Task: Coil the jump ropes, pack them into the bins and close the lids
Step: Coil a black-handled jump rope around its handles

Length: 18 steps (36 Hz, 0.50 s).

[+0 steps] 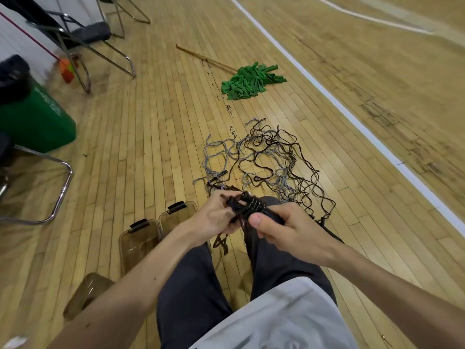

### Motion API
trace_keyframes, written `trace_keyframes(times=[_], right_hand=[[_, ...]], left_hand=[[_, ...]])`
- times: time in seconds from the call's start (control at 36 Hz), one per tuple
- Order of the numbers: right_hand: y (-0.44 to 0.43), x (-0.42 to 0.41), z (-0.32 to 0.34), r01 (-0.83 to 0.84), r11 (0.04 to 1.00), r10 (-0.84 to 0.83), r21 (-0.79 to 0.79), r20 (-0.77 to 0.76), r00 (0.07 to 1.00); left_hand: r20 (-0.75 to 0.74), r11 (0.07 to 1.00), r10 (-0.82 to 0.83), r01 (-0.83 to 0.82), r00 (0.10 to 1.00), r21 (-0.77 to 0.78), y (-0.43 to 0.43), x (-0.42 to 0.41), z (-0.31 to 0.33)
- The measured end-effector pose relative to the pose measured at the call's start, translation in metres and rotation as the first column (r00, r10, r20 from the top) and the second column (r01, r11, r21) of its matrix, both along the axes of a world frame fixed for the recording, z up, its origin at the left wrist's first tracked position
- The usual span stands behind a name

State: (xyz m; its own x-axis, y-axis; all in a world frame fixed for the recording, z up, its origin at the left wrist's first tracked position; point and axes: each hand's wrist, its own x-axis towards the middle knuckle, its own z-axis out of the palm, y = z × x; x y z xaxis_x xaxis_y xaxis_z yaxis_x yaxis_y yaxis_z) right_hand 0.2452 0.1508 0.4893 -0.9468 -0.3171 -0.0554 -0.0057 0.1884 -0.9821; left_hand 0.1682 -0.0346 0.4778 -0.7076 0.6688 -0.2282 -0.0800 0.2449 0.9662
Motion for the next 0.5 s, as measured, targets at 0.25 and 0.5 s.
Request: trace_keyframes(times=[0.25, 0.5], right_hand=[[0.018, -0.021, 0.001, 0.229, 0.953, -0.189, -0.198, 0.202, 0.961], [0.035, -0.034, -0.040, 0.346, 0.931, -0.365, 0.120, 0.216, 0.906]], left_hand=[[0.097, 0.984, 0.142, -0.130, 0.985, -0.122, 0.001, 0.021, -0.020], [-0.269, 0.906, -0.100, -0.024, 0.958, -0.422, -0.005, 0.040, -0.006]])
